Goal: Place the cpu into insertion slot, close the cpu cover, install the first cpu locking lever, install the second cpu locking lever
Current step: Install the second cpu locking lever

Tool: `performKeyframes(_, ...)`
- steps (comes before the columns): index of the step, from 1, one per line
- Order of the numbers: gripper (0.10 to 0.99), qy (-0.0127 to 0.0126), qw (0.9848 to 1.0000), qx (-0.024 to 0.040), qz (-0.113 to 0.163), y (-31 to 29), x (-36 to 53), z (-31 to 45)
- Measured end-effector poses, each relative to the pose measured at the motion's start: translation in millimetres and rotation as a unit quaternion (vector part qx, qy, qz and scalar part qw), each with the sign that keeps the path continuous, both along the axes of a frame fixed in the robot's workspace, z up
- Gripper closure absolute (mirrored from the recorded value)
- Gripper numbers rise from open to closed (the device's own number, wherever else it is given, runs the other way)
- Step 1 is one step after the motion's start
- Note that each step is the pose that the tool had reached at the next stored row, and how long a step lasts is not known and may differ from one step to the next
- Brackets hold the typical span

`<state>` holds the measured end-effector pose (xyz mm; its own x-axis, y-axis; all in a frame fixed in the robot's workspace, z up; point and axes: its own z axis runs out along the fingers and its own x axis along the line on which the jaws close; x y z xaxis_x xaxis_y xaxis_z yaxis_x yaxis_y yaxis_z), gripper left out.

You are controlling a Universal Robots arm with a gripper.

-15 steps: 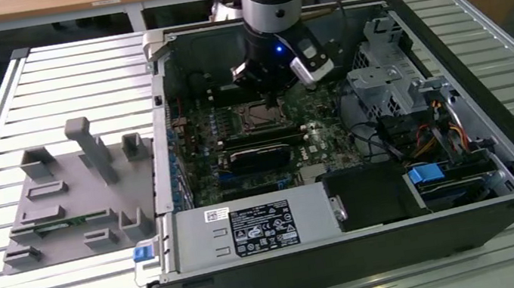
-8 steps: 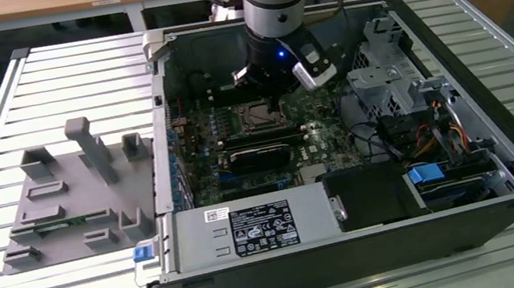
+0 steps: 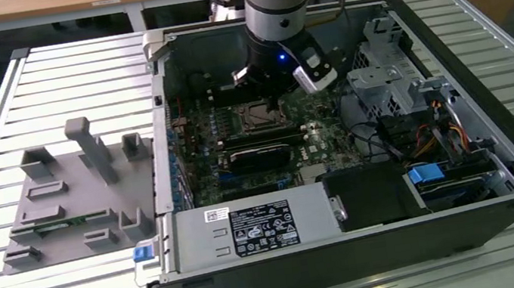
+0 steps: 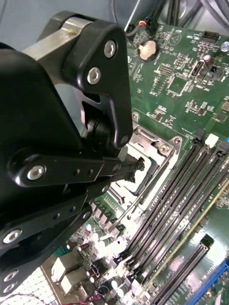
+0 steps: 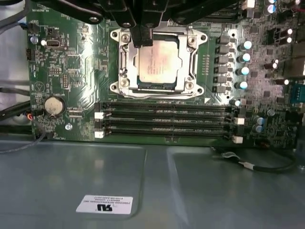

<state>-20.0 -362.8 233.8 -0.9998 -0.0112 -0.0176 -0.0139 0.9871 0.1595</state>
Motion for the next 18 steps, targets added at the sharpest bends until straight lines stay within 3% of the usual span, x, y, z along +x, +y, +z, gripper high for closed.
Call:
performKeyframes(13,0.980,0.0001,1.0000,0.0009,0.000,-17.6,-0.6,-0.5)
performKeyframes(18,0.980,0.0000,1.0000,0.0009,0.001,-18.7,-14.1,-1.2)
